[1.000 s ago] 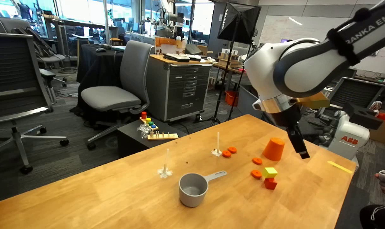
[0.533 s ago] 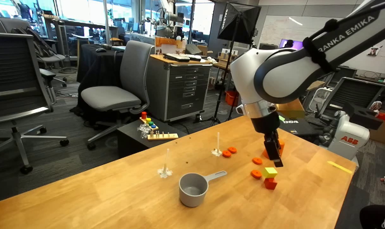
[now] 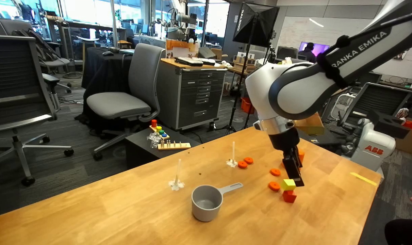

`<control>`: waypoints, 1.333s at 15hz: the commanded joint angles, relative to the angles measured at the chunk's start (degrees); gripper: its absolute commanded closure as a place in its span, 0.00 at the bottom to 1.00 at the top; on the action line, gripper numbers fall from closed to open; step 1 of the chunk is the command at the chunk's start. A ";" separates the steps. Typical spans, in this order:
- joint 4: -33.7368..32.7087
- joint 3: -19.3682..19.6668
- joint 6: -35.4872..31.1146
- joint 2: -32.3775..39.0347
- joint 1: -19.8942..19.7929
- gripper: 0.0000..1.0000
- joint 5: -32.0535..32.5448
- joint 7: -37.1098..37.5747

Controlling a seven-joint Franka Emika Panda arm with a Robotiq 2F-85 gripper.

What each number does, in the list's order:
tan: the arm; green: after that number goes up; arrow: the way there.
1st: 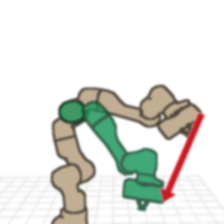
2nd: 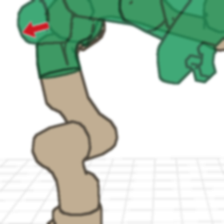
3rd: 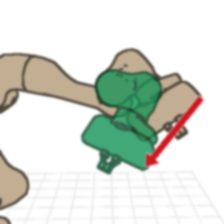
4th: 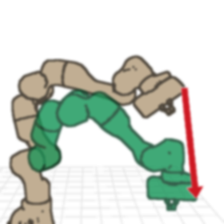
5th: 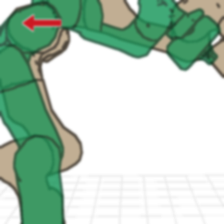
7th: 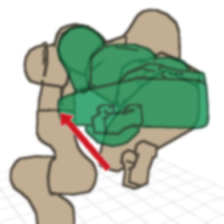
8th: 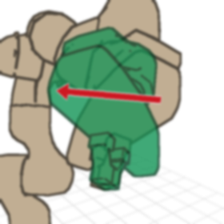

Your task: Put the three blocks in the gray cup

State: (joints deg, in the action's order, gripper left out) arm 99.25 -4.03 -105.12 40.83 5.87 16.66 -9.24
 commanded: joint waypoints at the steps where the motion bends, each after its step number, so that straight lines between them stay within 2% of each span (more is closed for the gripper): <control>1: -1.87 0.93 2.09 1.95 1.15 0.00 1.77 -0.05; 4: -2.43 0.71 4.40 3.60 1.35 0.00 3.64 -2.43; 8: -2.18 -1.34 8.68 3.02 0.37 0.00 5.87 -13.57; 13: -4.56 -1.93 16.53 0.88 1.74 0.00 12.74 -23.88; 15: -5.27 -1.42 19.20 0.32 2.69 0.00 15.86 -24.12; 16: -5.45 -0.81 18.81 0.14 3.25 0.00 17.00 -20.86; 17: -4.86 -2.05 16.74 1.14 1.52 0.00 14.83 -21.72; 20: -5.23 -2.04 17.30 0.73 1.82 0.00 16.19 -21.19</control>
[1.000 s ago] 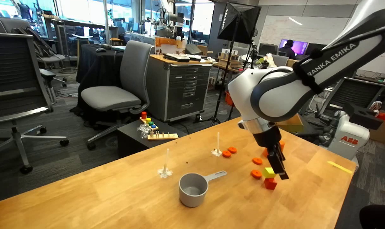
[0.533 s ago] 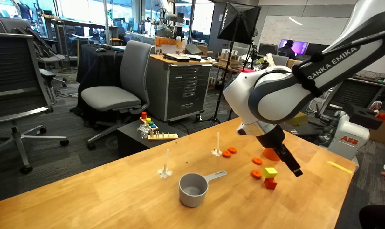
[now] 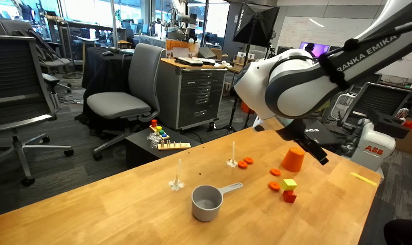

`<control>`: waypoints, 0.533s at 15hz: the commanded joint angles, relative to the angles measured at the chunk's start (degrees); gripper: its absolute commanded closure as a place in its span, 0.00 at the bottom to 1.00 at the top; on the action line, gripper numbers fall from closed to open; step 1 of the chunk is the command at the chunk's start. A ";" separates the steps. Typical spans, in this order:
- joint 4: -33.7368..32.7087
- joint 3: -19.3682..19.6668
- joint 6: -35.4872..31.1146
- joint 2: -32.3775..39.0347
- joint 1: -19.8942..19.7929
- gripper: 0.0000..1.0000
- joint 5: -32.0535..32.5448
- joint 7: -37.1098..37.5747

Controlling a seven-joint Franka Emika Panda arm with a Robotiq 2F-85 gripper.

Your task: Put the three blocks in the gray cup

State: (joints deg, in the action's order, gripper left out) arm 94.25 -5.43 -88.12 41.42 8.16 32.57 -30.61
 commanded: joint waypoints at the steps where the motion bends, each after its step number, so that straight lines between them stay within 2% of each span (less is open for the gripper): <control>1: -0.23 -0.62 0.32 0.15 -0.47 0.00 0.31 0.28; 2: -0.23 -0.60 0.33 0.15 -0.47 0.00 0.32 0.32; 4: 4.61 -1.10 -9.92 -3.47 -1.36 0.00 1.85 3.29; 8: 6.64 -0.88 -25.26 -3.07 -1.07 0.00 1.51 7.01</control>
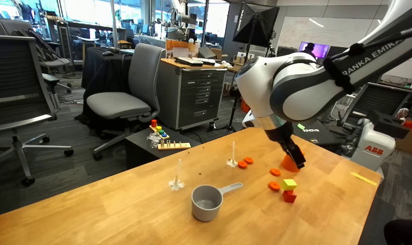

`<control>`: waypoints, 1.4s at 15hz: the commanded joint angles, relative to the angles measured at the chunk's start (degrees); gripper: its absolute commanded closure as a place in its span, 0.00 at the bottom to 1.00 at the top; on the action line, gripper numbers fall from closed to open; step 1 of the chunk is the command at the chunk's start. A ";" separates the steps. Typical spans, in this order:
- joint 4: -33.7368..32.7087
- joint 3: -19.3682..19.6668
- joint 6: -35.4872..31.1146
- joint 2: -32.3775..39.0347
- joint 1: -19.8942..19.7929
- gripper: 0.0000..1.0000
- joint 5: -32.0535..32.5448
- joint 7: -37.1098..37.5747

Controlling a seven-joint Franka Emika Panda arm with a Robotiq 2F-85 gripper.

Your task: Put the three blocks in the gray cup

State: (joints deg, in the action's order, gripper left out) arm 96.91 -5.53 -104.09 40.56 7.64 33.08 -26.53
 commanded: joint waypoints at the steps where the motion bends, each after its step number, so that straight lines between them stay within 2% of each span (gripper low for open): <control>1: 4.97 -0.73 -13.59 -2.35 -0.50 0.00 1.02 3.49; 5: 10.43 -1.57 -30.26 -3.26 -1.42 0.00 -1.70 4.34; 8: 14.99 -1.60 -37.47 -4.10 -1.71 0.00 -4.19 3.78; 14: 25.33 0.23 -42.74 -10.01 -0.56 0.00 -5.42 6.37; 21: 29.40 2.49 -42.55 -13.72 -0.63 0.00 -1.57 5.17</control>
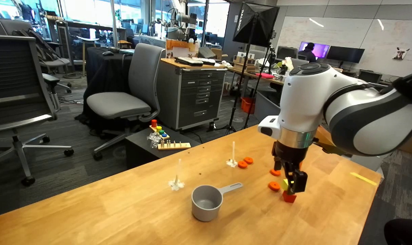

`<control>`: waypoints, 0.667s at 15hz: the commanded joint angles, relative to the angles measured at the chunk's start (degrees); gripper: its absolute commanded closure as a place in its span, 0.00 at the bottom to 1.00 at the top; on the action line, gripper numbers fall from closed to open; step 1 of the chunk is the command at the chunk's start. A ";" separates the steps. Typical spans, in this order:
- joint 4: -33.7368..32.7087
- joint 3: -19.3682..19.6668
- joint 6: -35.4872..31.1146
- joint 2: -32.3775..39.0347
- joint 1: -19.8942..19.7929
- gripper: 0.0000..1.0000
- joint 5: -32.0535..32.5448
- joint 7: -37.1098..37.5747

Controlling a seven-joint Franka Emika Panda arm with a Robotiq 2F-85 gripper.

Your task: Put the three blocks in the gray cup

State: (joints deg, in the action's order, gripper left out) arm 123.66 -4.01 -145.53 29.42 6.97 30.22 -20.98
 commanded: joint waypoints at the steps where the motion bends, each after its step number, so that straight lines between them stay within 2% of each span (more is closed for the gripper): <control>1: 2.69 1.09 -1.08 -2.46 -0.08 0.00 1.39 -0.58; 10: 4.90 1.80 -3.43 -0.89 -1.91 0.00 0.66 -0.86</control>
State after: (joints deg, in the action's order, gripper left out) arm 126.72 -3.01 -146.84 29.37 6.00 30.63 -21.18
